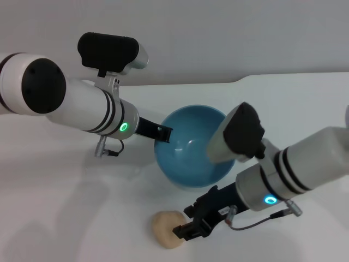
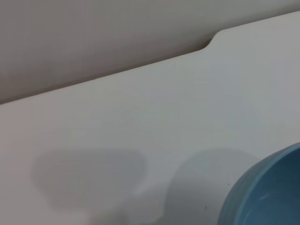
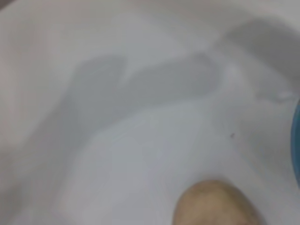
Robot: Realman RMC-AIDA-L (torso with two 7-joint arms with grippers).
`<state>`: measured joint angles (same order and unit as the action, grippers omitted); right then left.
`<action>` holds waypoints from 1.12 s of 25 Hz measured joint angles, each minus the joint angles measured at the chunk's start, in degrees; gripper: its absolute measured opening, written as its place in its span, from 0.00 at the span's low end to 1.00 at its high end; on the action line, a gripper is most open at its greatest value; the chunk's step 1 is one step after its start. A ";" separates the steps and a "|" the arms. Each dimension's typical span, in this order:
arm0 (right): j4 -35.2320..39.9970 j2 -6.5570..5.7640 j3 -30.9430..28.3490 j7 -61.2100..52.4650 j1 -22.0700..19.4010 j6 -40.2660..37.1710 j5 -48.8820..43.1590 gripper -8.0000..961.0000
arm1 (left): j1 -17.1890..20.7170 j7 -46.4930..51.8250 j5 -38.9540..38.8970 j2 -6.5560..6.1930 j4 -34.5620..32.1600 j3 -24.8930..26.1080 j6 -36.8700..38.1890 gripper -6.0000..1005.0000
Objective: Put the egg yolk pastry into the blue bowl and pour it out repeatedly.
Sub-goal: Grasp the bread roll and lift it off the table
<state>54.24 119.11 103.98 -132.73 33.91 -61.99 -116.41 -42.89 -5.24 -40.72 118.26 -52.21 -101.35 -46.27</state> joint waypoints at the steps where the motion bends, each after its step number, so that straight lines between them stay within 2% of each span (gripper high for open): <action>1: -0.33 0.07 1.20 0.00 -0.02 1.78 0.06 0.53 | -0.01 -0.02 0.00 0.02 -0.06 0.00 -0.02 0.01; 7: -1.34 0.29 4.39 0.01 -0.49 7.18 1.99 0.53 | -0.01 -0.26 -0.02 0.04 -0.37 0.01 -0.06 0.01; 20: -5.24 0.30 7.74 0.35 0.66 11.26 4.71 0.51 | -0.38 -0.61 -0.06 -0.05 -0.43 0.05 0.79 0.01; 28: -3.41 0.13 7.82 2.24 0.15 10.59 4.25 0.36 | -0.60 -0.82 -0.06 -0.12 -0.43 0.02 0.96 0.01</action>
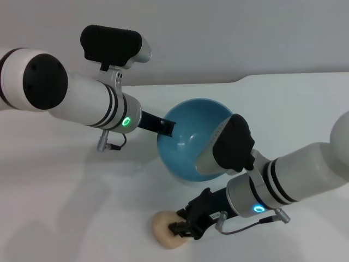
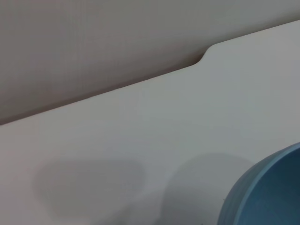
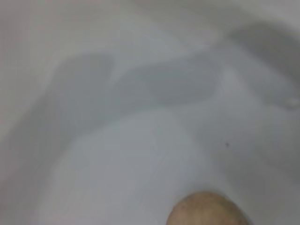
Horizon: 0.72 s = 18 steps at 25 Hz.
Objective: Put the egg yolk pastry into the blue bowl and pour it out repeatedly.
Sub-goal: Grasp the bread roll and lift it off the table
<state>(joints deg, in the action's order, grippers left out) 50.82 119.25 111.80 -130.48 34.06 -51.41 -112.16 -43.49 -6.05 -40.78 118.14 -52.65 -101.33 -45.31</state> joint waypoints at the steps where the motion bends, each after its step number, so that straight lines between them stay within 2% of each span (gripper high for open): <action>1: 0.50 -0.05 0.00 0.25 -0.14 -0.26 -0.01 0.34 | 0.00 -0.01 0.00 0.00 0.00 0.00 0.00 0.01; 8: 4.66 -0.48 -0.72 0.40 -1.40 -2.85 -2.57 0.25 | 0.03 -0.01 0.00 -0.12 0.00 0.04 0.00 0.01; 11: 9.01 -0.59 -1.48 0.22 -3.21 -4.72 -3.61 0.21 | -0.02 -0.01 0.01 -0.12 0.00 0.13 -0.01 0.01; 13: 15.96 -0.71 -3.99 0.23 -6.30 -7.95 -4.43 0.20 | -0.03 -0.02 0.17 -0.11 -0.01 0.25 -0.11 0.01; 14: 22.40 -0.56 -7.23 0.37 -9.28 -11.10 -6.03 0.19 | -0.03 -0.01 0.40 -0.12 -0.01 0.35 -0.23 0.01; 15: 22.40 -0.56 -7.23 0.37 -9.28 -11.10 -6.03 0.18 | -0.03 -0.01 0.80 -0.10 -0.01 0.43 -0.34 0.01; 18: 31.39 -0.34 -12.10 0.43 -13.20 -14.88 -8.49 0.15 | -0.03 -0.01 1.45 -0.05 0.00 0.50 -0.66 0.01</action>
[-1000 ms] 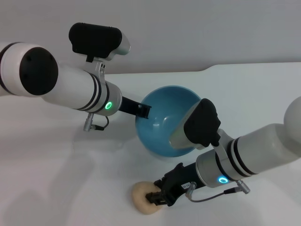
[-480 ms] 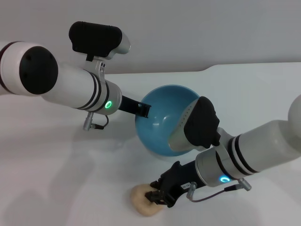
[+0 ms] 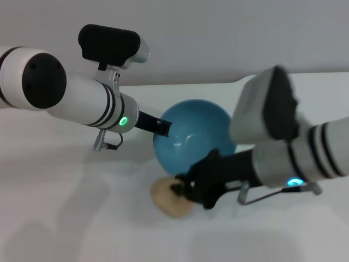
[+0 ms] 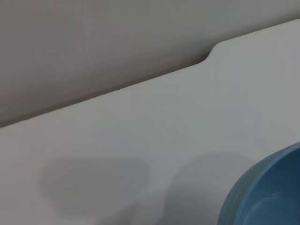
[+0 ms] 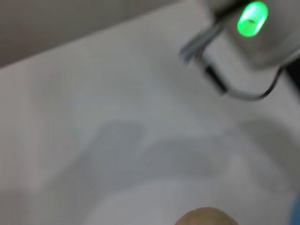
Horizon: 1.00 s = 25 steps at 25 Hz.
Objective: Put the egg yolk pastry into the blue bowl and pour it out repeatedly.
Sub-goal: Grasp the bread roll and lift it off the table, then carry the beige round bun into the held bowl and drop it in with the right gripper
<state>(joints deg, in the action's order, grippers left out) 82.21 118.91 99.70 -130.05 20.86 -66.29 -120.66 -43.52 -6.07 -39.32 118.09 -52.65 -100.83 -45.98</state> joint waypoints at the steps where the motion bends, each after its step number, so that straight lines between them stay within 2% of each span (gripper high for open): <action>1: 1.59 -0.04 -0.79 0.00 -0.75 -0.49 -0.26 0.14 | -0.01 0.00 0.00 0.01 0.00 0.00 -0.11 0.01; 3: 6.55 -0.15 -4.18 -0.01 -3.38 -1.64 -1.35 0.12 | -0.19 0.00 0.04 -0.01 -0.01 0.03 -0.93 0.01; 9: 8.45 0.04 -9.27 -0.01 -5.08 -2.29 -3.60 0.09 | -0.67 0.00 0.04 -0.06 -0.19 0.05 -3.04 0.01; 16: 3.60 -0.11 -13.87 0.06 -4.24 -0.49 -3.91 0.07 | -0.75 0.00 0.04 -0.06 -2.52 0.12 -6.66 0.01; 25: -2.75 -0.17 -14.00 0.07 -0.94 2.31 -3.48 0.08 | -1.47 0.15 0.04 0.12 -4.49 -0.36 -10.09 0.01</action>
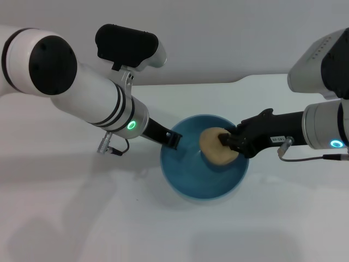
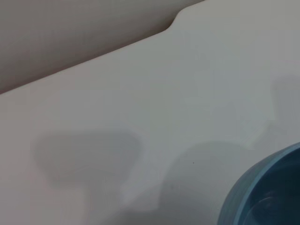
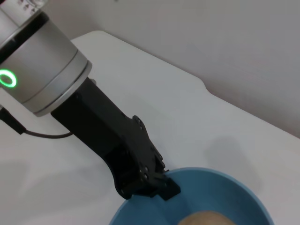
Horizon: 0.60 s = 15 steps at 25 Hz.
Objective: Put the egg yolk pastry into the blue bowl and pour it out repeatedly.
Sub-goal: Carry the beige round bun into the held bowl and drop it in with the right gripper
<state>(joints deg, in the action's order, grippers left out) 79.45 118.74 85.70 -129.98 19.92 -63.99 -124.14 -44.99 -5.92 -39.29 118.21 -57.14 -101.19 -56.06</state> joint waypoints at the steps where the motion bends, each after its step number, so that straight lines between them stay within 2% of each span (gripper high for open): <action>1: -0.12 -0.02 0.00 0.00 0.16 -0.03 0.00 0.09 | -0.03 0.00 0.00 0.00 -0.02 0.00 -0.16 0.01; 3: 0.03 -0.10 0.01 0.02 0.24 -0.34 -0.01 0.09 | -0.10 0.02 0.00 0.00 -0.03 0.02 -0.45 0.01; 9: 2.24 -0.26 -0.54 0.17 -0.35 -2.34 -0.08 0.31 | -0.15 0.01 0.01 0.00 -0.07 0.18 -1.05 0.01; 15: 7.59 0.03 -3.38 0.62 -3.22 -3.09 0.33 0.45 | -0.41 -0.08 0.07 -0.04 -0.09 0.09 -2.46 0.01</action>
<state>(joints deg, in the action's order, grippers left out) 87.05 118.77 82.32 -129.37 16.70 -67.07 -123.81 -45.39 -6.01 -39.22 118.17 -57.23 -101.10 -58.52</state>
